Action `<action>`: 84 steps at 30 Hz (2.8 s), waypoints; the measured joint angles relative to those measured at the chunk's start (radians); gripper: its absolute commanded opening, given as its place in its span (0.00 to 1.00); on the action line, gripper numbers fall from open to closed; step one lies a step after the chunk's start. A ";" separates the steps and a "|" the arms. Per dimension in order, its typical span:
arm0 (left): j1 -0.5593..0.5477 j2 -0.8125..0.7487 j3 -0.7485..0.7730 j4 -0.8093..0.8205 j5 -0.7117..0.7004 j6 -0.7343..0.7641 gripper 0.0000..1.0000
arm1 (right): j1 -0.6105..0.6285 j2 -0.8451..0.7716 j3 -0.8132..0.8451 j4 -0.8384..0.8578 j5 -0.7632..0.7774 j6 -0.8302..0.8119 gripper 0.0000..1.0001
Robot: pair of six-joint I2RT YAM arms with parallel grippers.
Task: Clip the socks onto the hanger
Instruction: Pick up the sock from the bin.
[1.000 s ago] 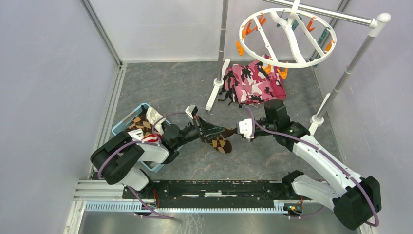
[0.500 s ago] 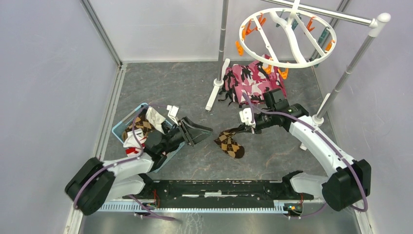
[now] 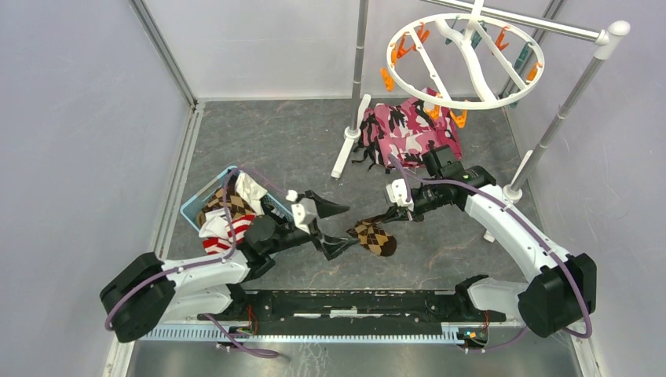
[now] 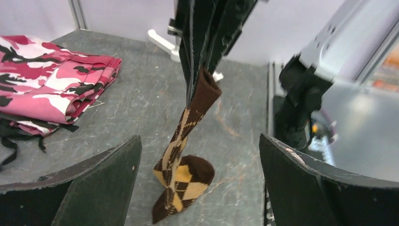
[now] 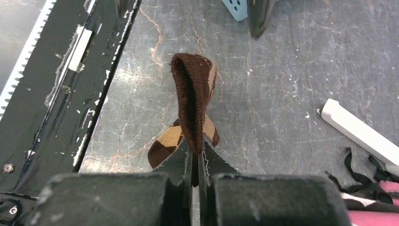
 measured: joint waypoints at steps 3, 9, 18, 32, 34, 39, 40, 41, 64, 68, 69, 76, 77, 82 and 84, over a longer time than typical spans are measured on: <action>-0.058 0.073 0.036 -0.035 -0.008 0.159 0.91 | 0.000 0.003 0.003 -0.031 -0.016 -0.031 0.02; -0.104 0.173 0.105 -0.051 -0.072 0.336 0.71 | 0.000 0.011 0.003 -0.058 -0.030 -0.063 0.02; -0.116 0.277 0.142 -0.003 -0.072 0.353 0.52 | 0.000 0.012 0.003 -0.061 -0.034 -0.078 0.02; -0.118 0.310 0.134 0.166 -0.040 0.245 0.19 | 0.000 0.014 0.003 -0.064 -0.036 -0.088 0.02; -0.118 0.314 0.133 0.170 -0.029 0.232 0.13 | 0.000 0.014 0.003 -0.066 -0.036 -0.089 0.02; -0.119 0.315 0.131 0.174 -0.018 0.216 0.02 | 0.000 0.014 0.003 -0.076 -0.037 -0.089 0.03; -0.119 0.315 0.130 0.175 -0.017 0.215 0.02 | 0.000 0.014 0.003 -0.076 -0.037 -0.089 0.05; -0.119 0.315 0.127 0.179 -0.017 0.211 0.02 | 0.000 0.014 0.003 -0.076 -0.037 -0.089 0.08; -0.122 0.320 0.019 0.459 -0.090 -0.040 0.02 | -0.046 0.010 0.008 -0.119 -0.204 -0.109 0.51; -0.122 0.354 0.037 0.469 -0.094 -0.054 0.02 | -0.045 0.010 0.008 -0.131 -0.253 -0.119 0.36; -0.123 0.360 0.039 0.469 -0.097 -0.057 0.02 | -0.045 0.009 0.008 -0.132 -0.261 -0.121 0.26; -0.124 0.380 0.047 0.474 -0.108 -0.066 0.20 | -0.046 0.006 0.013 -0.135 -0.307 -0.102 0.00; -0.124 0.383 0.047 0.477 -0.108 -0.068 0.26 | -0.047 0.006 0.014 -0.135 -0.309 -0.097 0.00; -0.124 0.420 0.047 0.477 -0.102 -0.120 0.40 | -0.061 0.006 0.019 -0.133 -0.341 -0.071 0.00; -0.124 0.429 0.047 0.477 -0.096 -0.134 0.42 | -0.066 0.004 0.021 -0.128 -0.351 -0.062 0.00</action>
